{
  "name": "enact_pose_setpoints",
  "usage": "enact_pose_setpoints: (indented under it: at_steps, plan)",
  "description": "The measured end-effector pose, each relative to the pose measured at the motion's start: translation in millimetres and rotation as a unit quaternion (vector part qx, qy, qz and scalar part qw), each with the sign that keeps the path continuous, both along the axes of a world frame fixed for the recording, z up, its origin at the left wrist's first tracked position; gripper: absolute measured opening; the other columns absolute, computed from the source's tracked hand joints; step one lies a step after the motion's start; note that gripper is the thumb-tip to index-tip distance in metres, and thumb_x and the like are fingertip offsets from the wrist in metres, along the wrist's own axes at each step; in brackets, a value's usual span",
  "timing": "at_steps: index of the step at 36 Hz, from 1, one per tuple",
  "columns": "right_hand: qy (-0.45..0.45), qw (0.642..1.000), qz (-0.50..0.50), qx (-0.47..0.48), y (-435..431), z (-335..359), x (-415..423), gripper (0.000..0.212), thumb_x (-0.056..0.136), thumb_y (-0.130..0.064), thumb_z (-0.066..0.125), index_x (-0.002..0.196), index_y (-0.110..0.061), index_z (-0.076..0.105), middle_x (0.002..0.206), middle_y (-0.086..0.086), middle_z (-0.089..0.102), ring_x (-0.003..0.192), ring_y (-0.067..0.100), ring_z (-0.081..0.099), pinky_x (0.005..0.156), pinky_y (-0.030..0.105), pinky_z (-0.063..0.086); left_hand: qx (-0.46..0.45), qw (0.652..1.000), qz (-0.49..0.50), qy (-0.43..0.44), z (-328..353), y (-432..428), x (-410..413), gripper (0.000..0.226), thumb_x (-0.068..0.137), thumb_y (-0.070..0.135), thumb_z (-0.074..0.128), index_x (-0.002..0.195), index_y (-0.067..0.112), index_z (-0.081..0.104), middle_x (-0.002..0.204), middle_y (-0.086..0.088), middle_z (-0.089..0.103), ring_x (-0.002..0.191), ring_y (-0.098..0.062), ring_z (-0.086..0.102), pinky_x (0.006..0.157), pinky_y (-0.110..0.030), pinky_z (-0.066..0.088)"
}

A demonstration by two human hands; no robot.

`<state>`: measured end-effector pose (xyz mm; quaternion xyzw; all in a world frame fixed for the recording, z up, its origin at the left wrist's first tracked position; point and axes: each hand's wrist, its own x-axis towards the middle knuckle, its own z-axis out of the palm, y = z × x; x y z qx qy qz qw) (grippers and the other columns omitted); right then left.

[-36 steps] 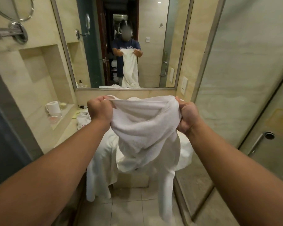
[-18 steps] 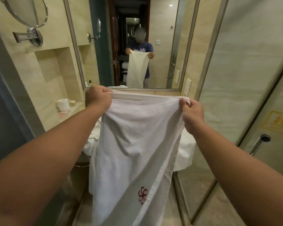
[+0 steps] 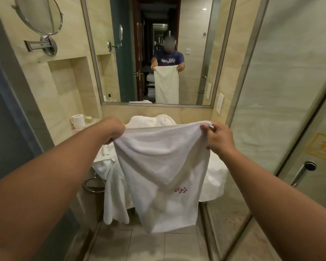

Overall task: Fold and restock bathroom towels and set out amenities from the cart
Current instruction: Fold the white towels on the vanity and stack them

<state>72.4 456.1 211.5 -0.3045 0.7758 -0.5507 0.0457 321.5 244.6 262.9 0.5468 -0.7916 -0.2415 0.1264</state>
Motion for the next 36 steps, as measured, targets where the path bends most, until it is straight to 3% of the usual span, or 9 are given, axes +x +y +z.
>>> enact_pose_setpoints:
  at_steps: [4, 6, 9, 12, 16, 20, 27, 33, 36]
  plan:
    - [-0.093, 0.995, 0.034, 0.0, -1, -1, -2, 0.017, 0.105, -0.034, 0.058, 0.098, -0.023, 0.069, 0.095, 0.008, 0.064, 0.058, 0.028, 0.068, 0.04, 0.028, 0.044, 0.039, 0.998, 0.002, -0.039, -1, -1, -1, 0.023, 0.095, -0.002, 0.049, 0.074, 0.006, 0.05, 0.072, -0.012, 0.048, 0.054, -0.022, 0.042, 0.044, -0.027, 0.037]
    - [-0.183, 0.981, 0.068, -0.017, -2, -2, -2, 0.018, 0.107, -0.033, 0.052, 0.111, -0.019, 0.063, 0.102, 0.014, 0.065, 0.067, 0.033, 0.076, 0.043, 0.028, 0.039, 0.06, 0.997, 0.005, -0.057, -2, -3, -1, 0.018, 0.094, -0.006, 0.042, 0.084, 0.001, 0.056, 0.077, -0.014, 0.052, 0.054, -0.024, 0.044, 0.037, -0.021, 0.035]
    - [-0.278, 0.951, 0.114, -0.071, -4, -5, -3, 0.026, 0.109, -0.028, 0.047, 0.123, -0.01, 0.058, 0.111, 0.02, 0.068, 0.087, 0.038, 0.076, 0.071, 0.046, 0.064, 0.1, 0.993, -0.009, -0.057, -7, -8, -5, 0.026, 0.099, 0.0, 0.039, 0.093, -0.003, 0.064, 0.078, -0.022, 0.073, 0.055, -0.027, 0.062, 0.044, -0.027, 0.052]
    - [-0.324, 0.93, 0.13, -0.117, -8, -11, -6, 0.029, 0.11, -0.026, 0.044, 0.122, -0.002, 0.057, 0.111, 0.019, 0.065, 0.09, 0.032, 0.068, 0.089, 0.046, 0.061, 0.099, 0.992, -0.017, -0.077, -7, -10, -10, 0.024, 0.101, -0.001, 0.048, 0.085, 0.001, 0.065, 0.075, -0.019, 0.075, 0.055, -0.024, 0.066, 0.047, -0.027, 0.053]
    - [-0.331, 0.926, 0.146, -0.111, -12, -16, -8, 0.031, 0.112, -0.022, 0.041, 0.122, 0.003, 0.055, 0.09, 0.011, 0.059, 0.066, 0.016, 0.06, 0.099, 0.048, 0.056, 0.045, 0.993, 0.014, -0.106, -2, -11, -11, 0.01, 0.081, -0.002, 0.059, 0.073, 0.002, 0.064, 0.072, -0.012, 0.062, 0.054, -0.024, 0.054, 0.047, -0.025, 0.041]
    - [-0.288, 0.943, 0.152, -0.061, -15, -20, -13, 0.034, 0.109, -0.023, 0.048, 0.136, -0.002, 0.05, 0.119, 0.015, 0.06, 0.097, 0.026, 0.054, 0.105, 0.048, 0.052, -0.039, 0.995, 0.008, -0.091, -12, -21, -6, 0.011, 0.077, 0.008, 0.06, 0.078, 0.004, 0.071, 0.073, -0.011, 0.07, 0.064, -0.026, 0.065, 0.05, -0.024, 0.042]
    - [-0.283, 0.953, 0.064, -0.088, -23, -21, -16, 0.036, 0.107, -0.024, 0.054, 0.138, -0.007, 0.049, 0.109, 0.015, 0.055, 0.075, 0.019, 0.046, 0.056, 0.028, 0.048, 0.162, 0.973, 0.053, 0.157, -36, -32, -15, 0.025, 0.095, 0.007, 0.053, 0.119, 0.01, 0.061, 0.105, -0.007, 0.055, 0.081, -0.021, 0.052, 0.038, -0.02, 0.042]
    - [-0.419, 0.893, 0.024, -0.163, -26, -13, -18, 0.021, 0.109, -0.024, 0.049, 0.125, -0.011, 0.054, 0.1, 0.014, 0.055, 0.079, 0.021, 0.057, 0.053, 0.028, 0.06, 0.172, 0.955, -0.135, 0.201, -39, -14, -6, 0.04, 0.081, -0.024, 0.039, 0.071, 0.012, 0.053, 0.109, -0.016, 0.065, 0.093, -0.025, 0.058, 0.045, -0.029, 0.055]
    - [-0.43, 0.886, 0.037, -0.17, -26, -11, -20, 0.023, 0.11, -0.021, 0.046, 0.126, -0.006, 0.053, 0.103, 0.018, 0.057, 0.076, 0.024, 0.061, 0.059, 0.031, 0.063, 0.168, 0.952, -0.209, 0.147, -41, -17, -1, 0.055, 0.081, -0.025, 0.04, 0.064, 0.014, 0.075, 0.126, -0.004, 0.066, 0.113, -0.02, 0.06, 0.057, -0.03, 0.06]
